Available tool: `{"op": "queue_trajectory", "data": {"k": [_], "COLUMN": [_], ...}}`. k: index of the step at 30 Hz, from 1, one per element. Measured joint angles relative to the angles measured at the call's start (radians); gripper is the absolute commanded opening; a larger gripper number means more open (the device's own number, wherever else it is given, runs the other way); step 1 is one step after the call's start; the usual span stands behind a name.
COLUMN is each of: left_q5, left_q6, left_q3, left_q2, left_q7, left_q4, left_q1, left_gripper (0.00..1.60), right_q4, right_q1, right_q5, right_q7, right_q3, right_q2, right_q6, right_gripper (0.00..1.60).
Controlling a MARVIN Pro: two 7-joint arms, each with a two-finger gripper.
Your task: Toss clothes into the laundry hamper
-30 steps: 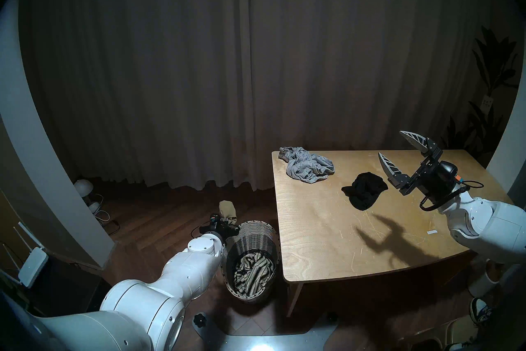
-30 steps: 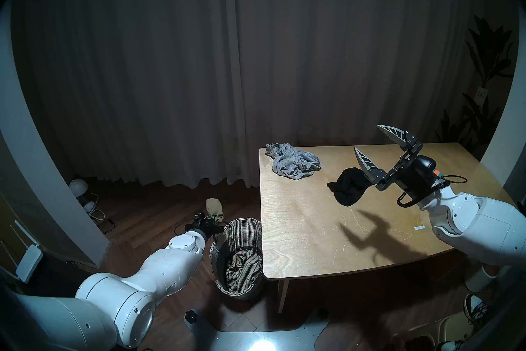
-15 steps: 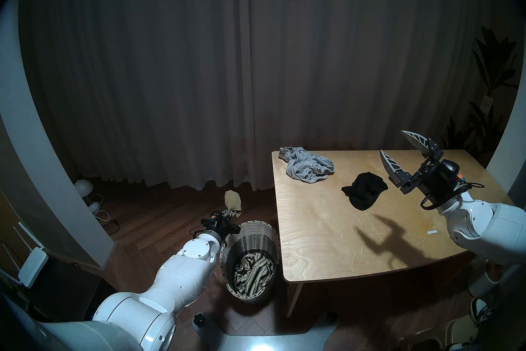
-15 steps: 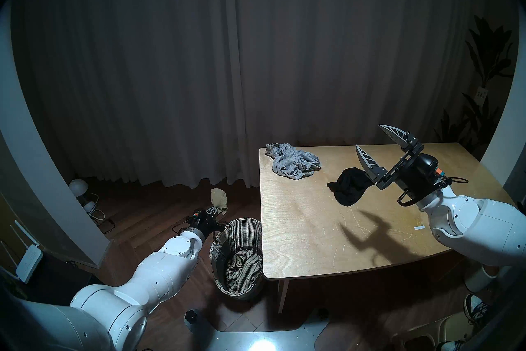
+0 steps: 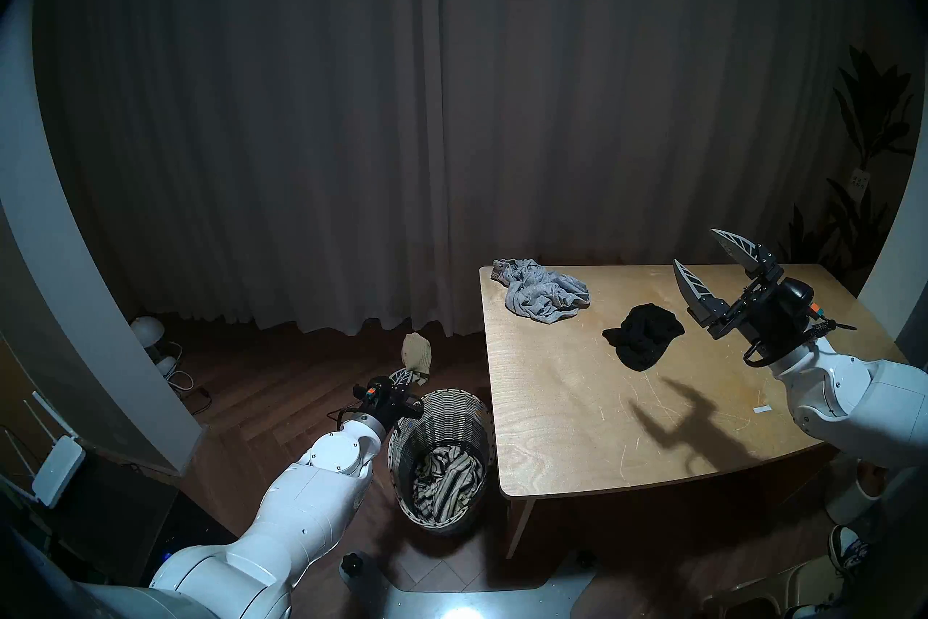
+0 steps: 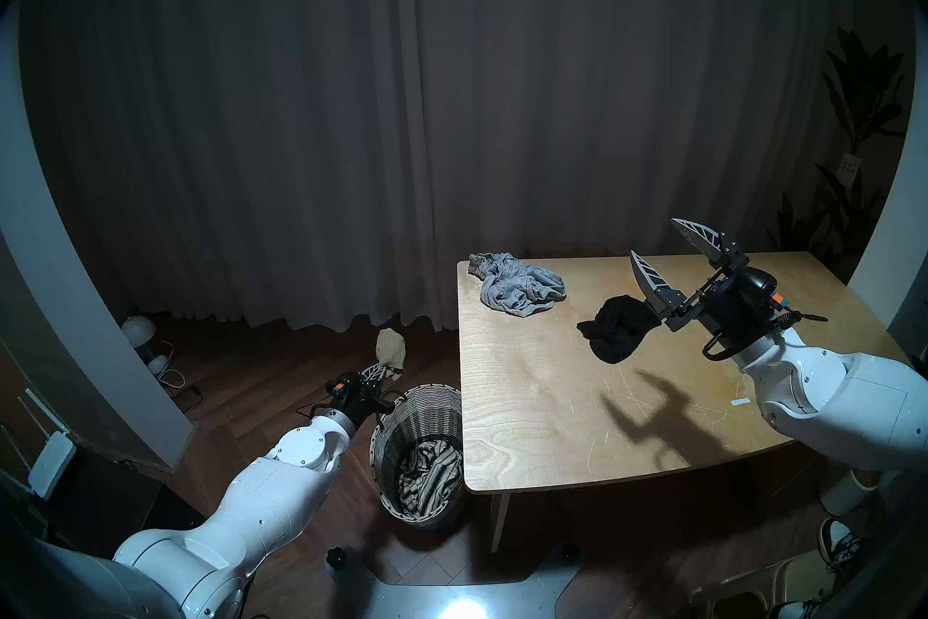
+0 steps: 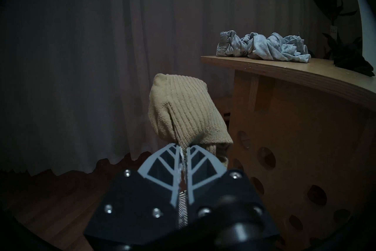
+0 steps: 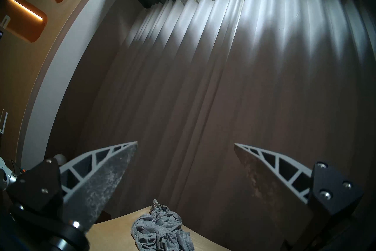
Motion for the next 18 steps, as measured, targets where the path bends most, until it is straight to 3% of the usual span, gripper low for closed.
{"op": "queue_trajectory", "data": {"k": [4, 5, 6, 7, 18], "left_q5": [-0.011, -0.013, -0.014, -0.015, 0.009], "left_q6": [0.004, 0.005, 0.010, 0.014, 0.172], "left_q3": [-0.005, -0.005, -0.006, -0.006, -0.008], "left_q2": [0.014, 0.015, 0.019, 0.021, 0.022], "left_q7": [-0.012, -0.014, -0.016, -0.017, -0.001], "left_q4": [-0.060, -0.069, -0.082, -0.088, -0.048], "left_q1": [0.036, 0.040, 0.047, 0.050, -0.001], "left_gripper": [0.33, 0.26, 0.03, 0.00, 0.00], "right_q4": [-0.002, -0.002, -0.003, -0.003, -0.003], "right_q1": [-0.015, -0.018, -0.022, -0.025, -0.061], "right_q5": [0.027, 0.032, 0.040, 0.045, 0.101], "right_q7": [0.022, 0.026, 0.033, 0.037, 0.093], "right_q3": [0.016, 0.019, 0.024, 0.028, 0.067], "right_q2": [0.002, 0.002, 0.002, 0.003, 0.005], "right_q6": [0.000, 0.000, 0.000, 0.000, 0.000], "right_gripper": [1.60, 1.60, 1.60, 1.60, 1.60]}}
